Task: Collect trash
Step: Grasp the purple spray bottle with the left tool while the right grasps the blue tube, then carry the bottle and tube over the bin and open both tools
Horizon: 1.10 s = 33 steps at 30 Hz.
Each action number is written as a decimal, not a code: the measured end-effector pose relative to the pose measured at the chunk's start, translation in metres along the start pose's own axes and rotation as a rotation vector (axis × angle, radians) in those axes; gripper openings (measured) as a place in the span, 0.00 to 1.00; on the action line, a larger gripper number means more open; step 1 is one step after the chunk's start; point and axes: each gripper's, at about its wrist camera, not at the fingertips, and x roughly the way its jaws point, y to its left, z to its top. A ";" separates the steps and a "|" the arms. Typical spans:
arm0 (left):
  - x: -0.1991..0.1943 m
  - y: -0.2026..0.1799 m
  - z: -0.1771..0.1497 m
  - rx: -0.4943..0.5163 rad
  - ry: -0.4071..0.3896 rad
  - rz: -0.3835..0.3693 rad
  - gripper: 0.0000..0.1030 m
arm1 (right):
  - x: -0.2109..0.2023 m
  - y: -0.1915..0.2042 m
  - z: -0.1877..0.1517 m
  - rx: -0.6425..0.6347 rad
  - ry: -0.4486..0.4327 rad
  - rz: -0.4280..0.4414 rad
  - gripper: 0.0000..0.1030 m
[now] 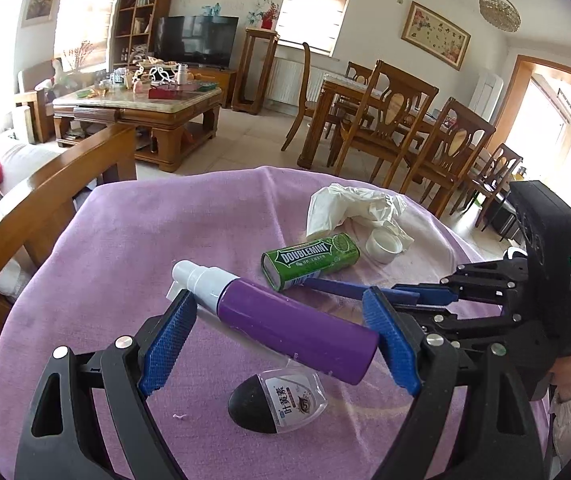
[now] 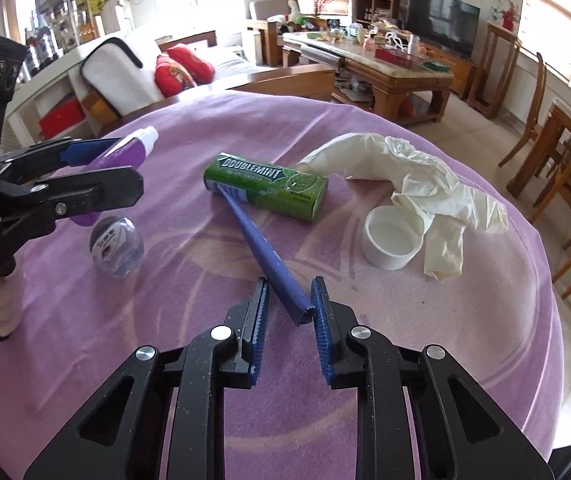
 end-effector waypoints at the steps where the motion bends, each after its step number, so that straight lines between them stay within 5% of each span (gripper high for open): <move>1: -0.001 0.001 0.000 -0.004 -0.003 -0.001 0.81 | -0.003 0.002 -0.002 0.016 -0.011 0.012 0.17; 8: -0.006 0.007 -0.001 -0.040 -0.033 -0.034 0.81 | -0.047 0.008 -0.022 0.153 -0.117 0.098 0.08; 18: -0.017 -0.012 -0.006 -0.029 -0.070 -0.145 0.81 | -0.124 -0.001 -0.071 0.310 -0.286 0.125 0.07; 33: -0.018 -0.181 -0.013 0.159 -0.035 -0.279 0.81 | -0.245 -0.095 -0.177 0.536 -0.477 -0.007 0.07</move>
